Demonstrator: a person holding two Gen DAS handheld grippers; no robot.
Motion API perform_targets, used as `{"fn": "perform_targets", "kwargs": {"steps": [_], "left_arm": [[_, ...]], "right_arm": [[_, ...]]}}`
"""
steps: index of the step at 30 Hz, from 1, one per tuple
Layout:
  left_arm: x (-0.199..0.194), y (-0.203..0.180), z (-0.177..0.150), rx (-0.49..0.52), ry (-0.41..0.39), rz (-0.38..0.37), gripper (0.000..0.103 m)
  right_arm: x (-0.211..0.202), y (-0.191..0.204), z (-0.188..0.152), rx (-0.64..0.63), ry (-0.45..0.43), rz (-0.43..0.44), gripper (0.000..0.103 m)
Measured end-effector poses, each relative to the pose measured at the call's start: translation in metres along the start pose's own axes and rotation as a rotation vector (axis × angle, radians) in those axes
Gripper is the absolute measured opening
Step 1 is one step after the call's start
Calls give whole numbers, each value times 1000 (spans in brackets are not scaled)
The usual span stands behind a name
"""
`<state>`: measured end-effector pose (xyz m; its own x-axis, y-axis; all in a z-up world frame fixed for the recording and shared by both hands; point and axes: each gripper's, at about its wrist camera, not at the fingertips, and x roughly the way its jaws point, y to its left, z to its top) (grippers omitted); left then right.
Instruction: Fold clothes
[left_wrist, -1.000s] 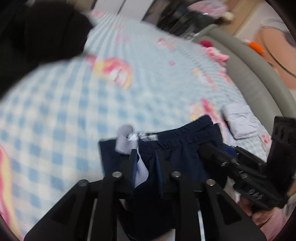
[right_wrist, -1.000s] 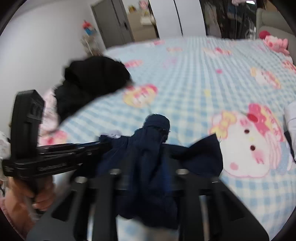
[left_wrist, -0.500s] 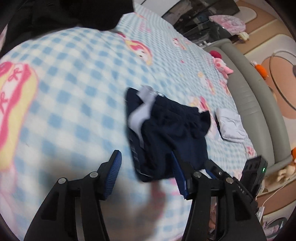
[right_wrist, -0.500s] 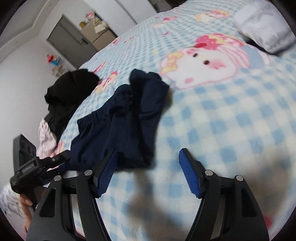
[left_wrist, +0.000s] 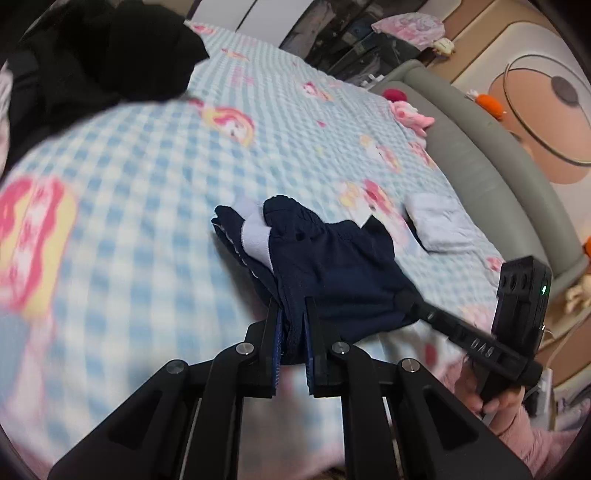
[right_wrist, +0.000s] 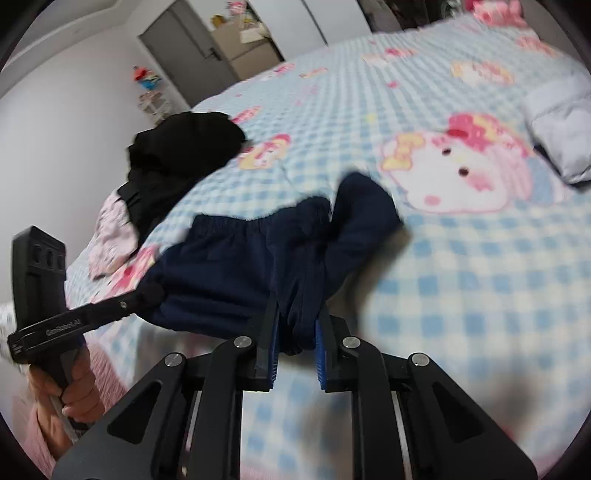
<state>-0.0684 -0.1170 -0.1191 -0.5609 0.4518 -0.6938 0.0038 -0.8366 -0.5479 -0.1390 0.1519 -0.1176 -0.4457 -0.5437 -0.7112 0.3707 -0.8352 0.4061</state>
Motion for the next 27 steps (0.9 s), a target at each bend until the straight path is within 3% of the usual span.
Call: {"fn": "perform_targets", "kwargs": {"steps": [3, 5, 7, 9, 11, 14, 19, 21, 23, 25, 26, 27], "left_arm": [[8, 6, -19, -21, 85, 82, 14], [9, 10, -24, -35, 106, 133, 21], [-2, 13, -25, -61, 59, 135, 30], [-20, 7, -22, -38, -45, 158, 39], [-23, -4, -19, 12, -101, 149, 39], [-20, -24, -14, 99, -161, 120, 39], [38, -45, -10, 175, -2, 187, 39], [44, -37, -9, 160, 14, 247, 31], [37, -27, -7, 118, -7, 252, 27], [19, -22, -7, 93, -70, 249, 34], [9, -22, -8, 98, -111, 258, 47], [2, -22, -9, 101, -148, 257, 54]], "right_arm": [[-11, -3, -22, 9, 36, 18, 15], [1, -8, -41, -2, 85, -30, 18], [6, -16, -55, 36, 116, -30, 24], [-6, -15, -51, 43, 68, -27, 32], [-22, -11, -44, 20, -2, -49, 34], [-32, 1, -31, -43, -15, -71, 49], [0, 29, -33, -232, 42, -122, 48], [20, 19, -40, -225, 111, -186, 42], [28, 9, -42, -197, 163, -237, 42], [7, 3, -38, -126, 116, -231, 44], [-4, 2, -36, -111, 91, -230, 46], [-16, 1, -34, -108, 56, -222, 46]]}}
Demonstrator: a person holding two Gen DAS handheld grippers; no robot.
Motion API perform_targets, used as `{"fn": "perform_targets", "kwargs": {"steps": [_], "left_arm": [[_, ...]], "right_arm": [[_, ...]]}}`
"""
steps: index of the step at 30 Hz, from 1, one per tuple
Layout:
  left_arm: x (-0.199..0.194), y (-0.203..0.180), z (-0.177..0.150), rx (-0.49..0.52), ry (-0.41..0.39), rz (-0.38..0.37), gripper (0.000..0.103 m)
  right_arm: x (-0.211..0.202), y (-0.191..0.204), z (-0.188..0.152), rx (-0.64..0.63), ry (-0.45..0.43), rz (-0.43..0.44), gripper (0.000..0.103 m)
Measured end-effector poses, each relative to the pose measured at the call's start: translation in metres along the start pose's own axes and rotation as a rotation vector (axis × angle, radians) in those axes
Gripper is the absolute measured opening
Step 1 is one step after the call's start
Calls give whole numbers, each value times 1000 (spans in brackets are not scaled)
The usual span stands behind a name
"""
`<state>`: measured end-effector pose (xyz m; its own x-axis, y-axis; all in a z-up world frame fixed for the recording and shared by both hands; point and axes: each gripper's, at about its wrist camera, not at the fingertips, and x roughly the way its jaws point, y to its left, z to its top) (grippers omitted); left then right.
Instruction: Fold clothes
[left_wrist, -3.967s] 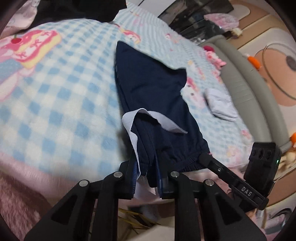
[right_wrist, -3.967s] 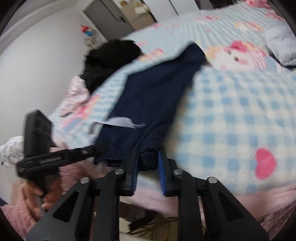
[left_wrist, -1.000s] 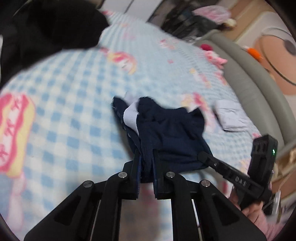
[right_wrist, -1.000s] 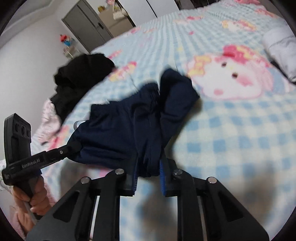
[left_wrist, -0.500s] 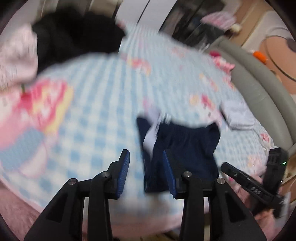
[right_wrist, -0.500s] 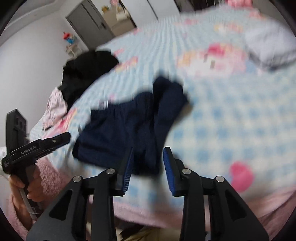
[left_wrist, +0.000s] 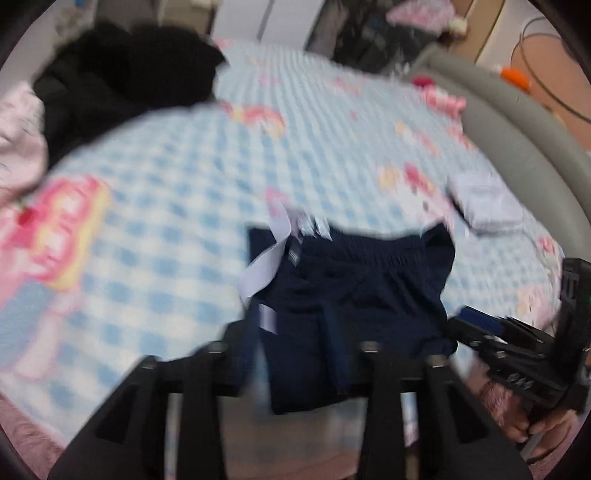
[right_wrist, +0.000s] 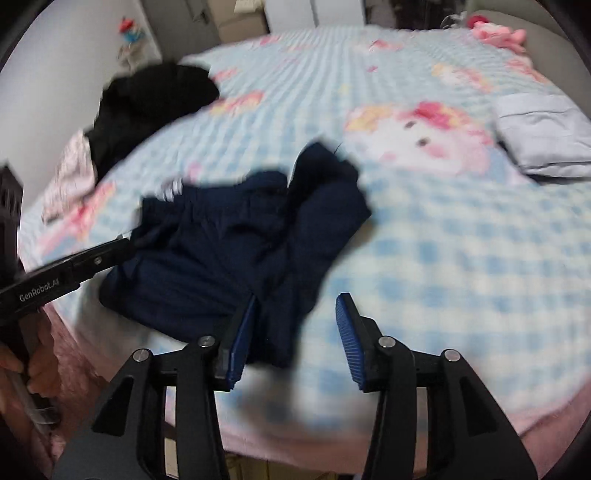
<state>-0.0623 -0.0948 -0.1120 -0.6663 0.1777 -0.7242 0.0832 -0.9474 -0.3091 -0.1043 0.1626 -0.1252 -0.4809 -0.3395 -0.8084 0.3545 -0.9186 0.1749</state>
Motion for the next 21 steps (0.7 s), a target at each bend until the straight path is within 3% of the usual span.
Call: {"fn": "perform_targets", "kwargs": {"steps": [4, 7, 9, 11, 15, 18, 19, 21], "left_arm": [[8, -4, 4, 0, 6, -31, 54], [32, -18, -2, 72, 77, 59, 54], [42, -20, -6, 112, 112, 150, 54], [38, -13, -5, 86, 97, 189, 54], [23, 13, 3, -44, 39, 121, 53], [30, 24, 5, -125, 82, -38, 53], [36, 23, 4, -122, 111, -55, 53], [42, 18, 3, -81, 130, -7, 53]], "right_arm": [[-12, -6, 10, 42, -95, 40, 53], [14, 3, 12, 18, -48, 73, 53], [32, 8, 5, -25, 2, 26, 51], [38, 5, 0, -30, 13, -1, 50], [20, -8, 1, 50, -69, 24, 51], [11, -7, 4, 53, -107, 91, 53], [15, -7, 6, 50, -96, 119, 54], [24, -3, 9, 28, -61, 111, 54]]}}
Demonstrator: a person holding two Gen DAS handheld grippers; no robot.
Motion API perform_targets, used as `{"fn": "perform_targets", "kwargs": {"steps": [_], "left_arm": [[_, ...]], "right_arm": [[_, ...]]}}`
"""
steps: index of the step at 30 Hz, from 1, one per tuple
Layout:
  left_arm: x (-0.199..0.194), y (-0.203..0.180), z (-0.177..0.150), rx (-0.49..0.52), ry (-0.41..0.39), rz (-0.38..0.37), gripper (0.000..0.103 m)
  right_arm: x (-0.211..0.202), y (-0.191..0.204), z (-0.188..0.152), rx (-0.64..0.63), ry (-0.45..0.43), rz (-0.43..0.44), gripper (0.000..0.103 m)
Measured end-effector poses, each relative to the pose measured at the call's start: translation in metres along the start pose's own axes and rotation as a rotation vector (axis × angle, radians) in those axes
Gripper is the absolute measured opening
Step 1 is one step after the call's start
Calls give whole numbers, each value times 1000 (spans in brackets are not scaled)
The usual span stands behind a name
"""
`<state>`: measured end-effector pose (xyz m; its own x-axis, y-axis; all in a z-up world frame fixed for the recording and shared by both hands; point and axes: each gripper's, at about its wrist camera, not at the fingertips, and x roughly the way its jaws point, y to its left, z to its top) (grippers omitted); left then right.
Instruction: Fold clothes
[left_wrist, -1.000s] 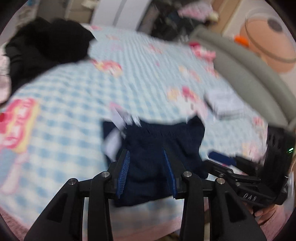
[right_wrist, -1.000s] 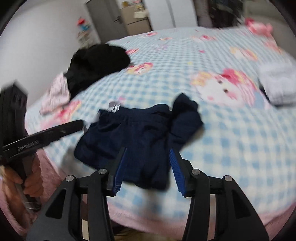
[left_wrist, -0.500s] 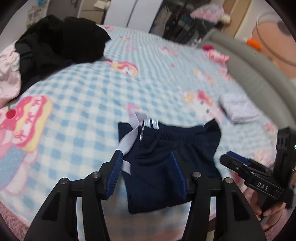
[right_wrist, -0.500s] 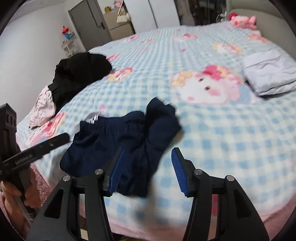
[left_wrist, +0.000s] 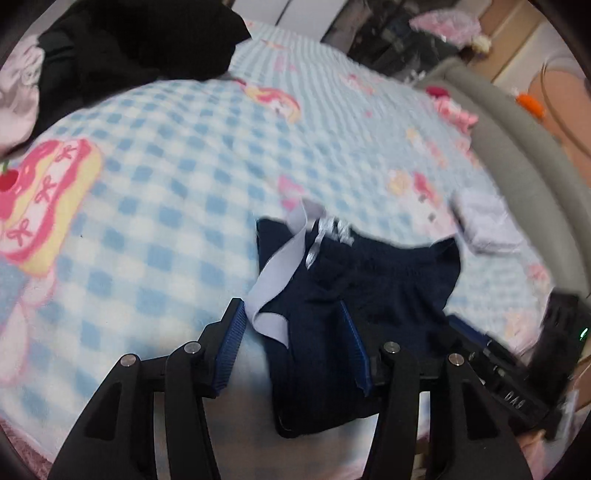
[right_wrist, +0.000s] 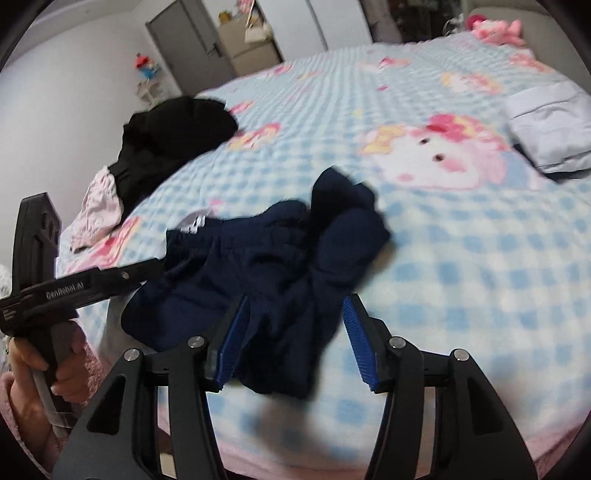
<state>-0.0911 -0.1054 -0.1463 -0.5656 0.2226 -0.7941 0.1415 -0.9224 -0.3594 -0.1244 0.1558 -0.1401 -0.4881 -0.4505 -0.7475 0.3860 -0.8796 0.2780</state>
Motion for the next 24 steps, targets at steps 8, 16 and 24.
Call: {"fn": "perform_targets", "kwargs": {"steps": [8, 16, 24], "left_arm": [[-16, 16, 3, -69, -86, 81, 52], [1, 4, 2, 2, -50, 111, 56], [-29, 1, -1, -33, -109, 10, 56]], "right_arm": [[7, -13, -8, 22, 27, -26, 56], [21, -5, -3, -27, 46, -43, 60], [-20, -5, -5, 36, -92, -74, 59]]}}
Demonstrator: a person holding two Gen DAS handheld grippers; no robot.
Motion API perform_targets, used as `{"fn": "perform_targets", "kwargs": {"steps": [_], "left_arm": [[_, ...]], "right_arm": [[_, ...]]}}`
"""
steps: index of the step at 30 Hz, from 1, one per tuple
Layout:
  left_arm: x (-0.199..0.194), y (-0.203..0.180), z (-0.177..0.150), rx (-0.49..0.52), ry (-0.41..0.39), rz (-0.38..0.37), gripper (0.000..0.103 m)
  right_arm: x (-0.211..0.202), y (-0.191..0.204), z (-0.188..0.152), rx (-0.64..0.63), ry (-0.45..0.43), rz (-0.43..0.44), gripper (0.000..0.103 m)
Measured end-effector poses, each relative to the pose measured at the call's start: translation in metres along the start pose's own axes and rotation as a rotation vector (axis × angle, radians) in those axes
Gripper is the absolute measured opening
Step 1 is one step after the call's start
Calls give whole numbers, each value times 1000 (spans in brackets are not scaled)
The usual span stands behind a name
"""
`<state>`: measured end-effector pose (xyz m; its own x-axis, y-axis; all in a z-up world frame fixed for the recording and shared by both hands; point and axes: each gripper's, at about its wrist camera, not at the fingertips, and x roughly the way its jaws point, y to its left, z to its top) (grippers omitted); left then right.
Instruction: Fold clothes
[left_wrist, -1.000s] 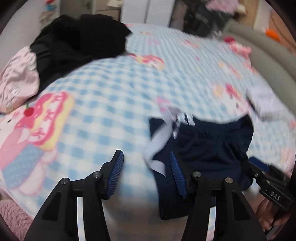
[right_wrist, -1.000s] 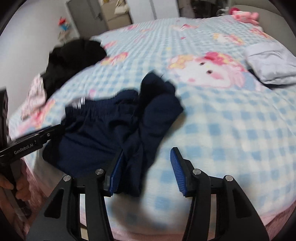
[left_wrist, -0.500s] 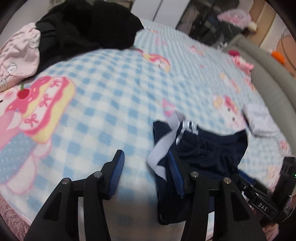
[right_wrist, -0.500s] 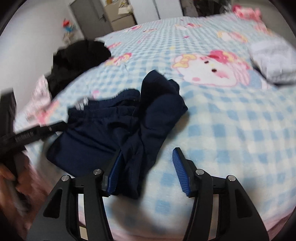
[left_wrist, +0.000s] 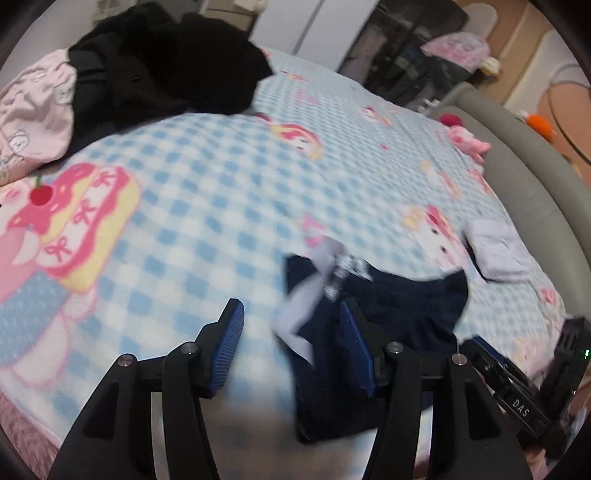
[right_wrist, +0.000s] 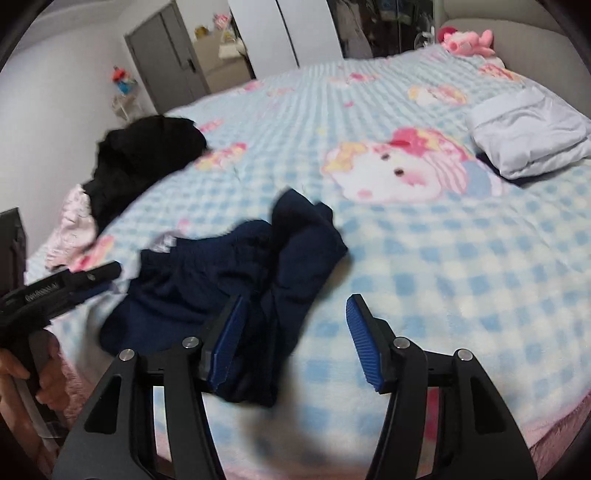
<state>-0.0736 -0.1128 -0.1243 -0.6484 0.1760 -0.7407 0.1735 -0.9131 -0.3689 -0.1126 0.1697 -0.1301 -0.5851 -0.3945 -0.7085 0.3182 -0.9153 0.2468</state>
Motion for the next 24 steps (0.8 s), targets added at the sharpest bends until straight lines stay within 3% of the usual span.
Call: {"fn": "perform_targets", "kwargs": {"steps": [3, 5, 8, 13, 15, 17, 20, 24], "left_arm": [[6, -28, -20, 118, 71, 44, 56], [12, -40, -31, 206, 102, 135, 56], [11, -39, -36, 241, 97, 214, 58], [-13, -1, -21, 29, 40, 116, 58], [-14, 11, -18, -41, 38, 31, 58], [-11, 11, -18, -56, 46, -34, 58], [8, 4, -15, -56, 90, -64, 58], [32, 3, -9, -103, 125, -147, 59]], "right_arm": [[4, 14, -6, -82, 41, 10, 59], [14, 22, -15, -149, 84, -51, 59], [18, 20, -21, -168, 108, -107, 57], [-12, -9, -12, -67, 14, -145, 58], [-17, -22, -9, -10, 14, -78, 58], [-18, -30, -10, 45, 25, 7, 58], [-16, -24, -8, 63, 42, 97, 60], [9, -14, -2, 50, 109, 112, 62]]}}
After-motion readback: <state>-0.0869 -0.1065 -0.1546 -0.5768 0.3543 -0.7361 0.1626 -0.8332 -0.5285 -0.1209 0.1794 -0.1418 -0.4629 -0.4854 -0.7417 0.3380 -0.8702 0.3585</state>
